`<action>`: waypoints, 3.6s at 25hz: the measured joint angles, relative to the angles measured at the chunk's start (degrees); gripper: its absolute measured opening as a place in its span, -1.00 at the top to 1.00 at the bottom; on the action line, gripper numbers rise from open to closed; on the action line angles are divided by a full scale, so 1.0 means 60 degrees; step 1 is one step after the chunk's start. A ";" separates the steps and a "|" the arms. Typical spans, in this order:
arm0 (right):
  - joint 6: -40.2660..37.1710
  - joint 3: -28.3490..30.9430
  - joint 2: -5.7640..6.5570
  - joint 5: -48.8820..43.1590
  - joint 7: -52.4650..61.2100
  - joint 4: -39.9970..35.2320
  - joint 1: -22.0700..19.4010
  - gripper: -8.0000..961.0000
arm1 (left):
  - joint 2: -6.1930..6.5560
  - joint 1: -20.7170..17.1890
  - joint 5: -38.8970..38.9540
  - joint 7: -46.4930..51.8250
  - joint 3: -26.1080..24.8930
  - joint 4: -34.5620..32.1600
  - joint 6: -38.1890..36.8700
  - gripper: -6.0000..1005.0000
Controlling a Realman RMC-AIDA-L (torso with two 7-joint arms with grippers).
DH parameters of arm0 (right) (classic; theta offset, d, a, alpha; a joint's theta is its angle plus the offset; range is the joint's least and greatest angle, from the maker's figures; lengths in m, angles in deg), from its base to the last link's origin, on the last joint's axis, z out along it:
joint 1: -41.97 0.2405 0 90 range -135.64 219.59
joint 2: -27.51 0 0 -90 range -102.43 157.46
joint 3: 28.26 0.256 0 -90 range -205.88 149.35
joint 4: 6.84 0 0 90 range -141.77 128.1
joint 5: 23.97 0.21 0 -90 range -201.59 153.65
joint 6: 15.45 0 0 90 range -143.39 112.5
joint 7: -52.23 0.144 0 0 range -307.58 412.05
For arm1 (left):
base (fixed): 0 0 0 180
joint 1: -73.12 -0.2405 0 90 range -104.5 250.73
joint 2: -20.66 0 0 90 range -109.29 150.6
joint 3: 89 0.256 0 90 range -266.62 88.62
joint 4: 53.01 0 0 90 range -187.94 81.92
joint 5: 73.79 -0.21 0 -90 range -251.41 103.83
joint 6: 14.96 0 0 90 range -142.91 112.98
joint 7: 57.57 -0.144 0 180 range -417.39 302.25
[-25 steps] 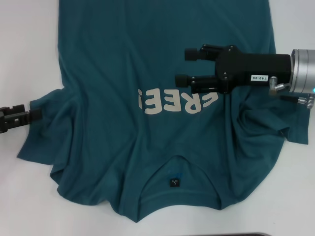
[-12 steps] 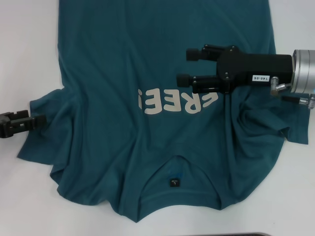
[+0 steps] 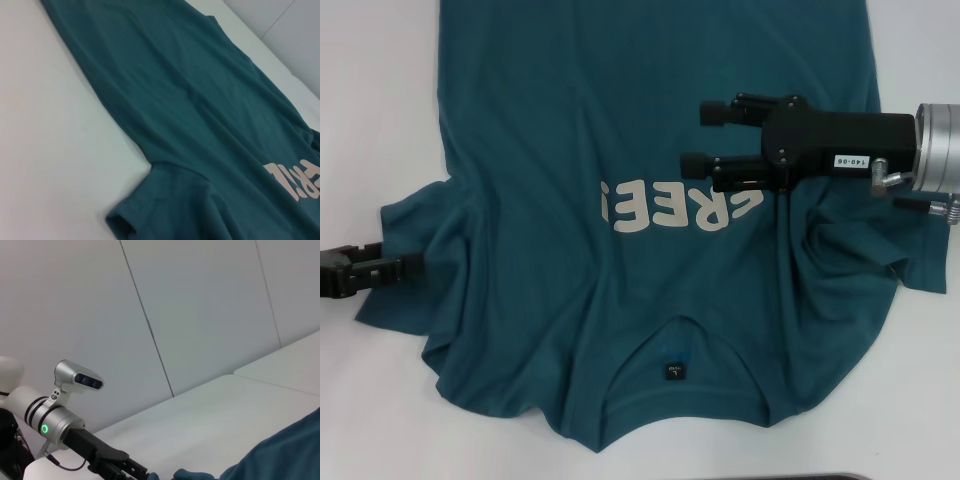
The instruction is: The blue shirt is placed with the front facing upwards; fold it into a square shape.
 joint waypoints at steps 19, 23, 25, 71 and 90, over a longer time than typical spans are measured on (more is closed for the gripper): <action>0.0015 -0.0001 -0.0001 0.0044 0.0000 -0.0015 0.0030 -0.90 | -0.0041 0.0183 -0.0017 0.0529 0.0039 0.0303 0.0354 -0.38; 0.0029 -0.0001 0.0001 0.0081 0.0000 -0.0021 0.0037 -0.90 | -0.0130 0.0150 -0.0038 0.0526 0.0069 0.0425 0.0389 -0.36; 0.0030 -0.0001 0.0004 0.0089 0.0000 -0.0023 0.0031 -0.90 | -0.0142 0.0153 -0.0122 0.0524 0.0070 0.0434 0.0394 -0.27; 0.0049 0.0057 -0.0016 0.0250 0.0001 0.0060 0.0070 -0.90 | 0.0162 -0.0021 -0.1016 0.1698 -0.0541 0.2237 0.0835 0.99; 0.0048 0.0015 -0.0015 0.0249 0.0015 0.0060 0.0072 -0.90 | -0.0158 0.0460 -0.0924 0.2536 -0.0544 0.2514 -0.0594 0.99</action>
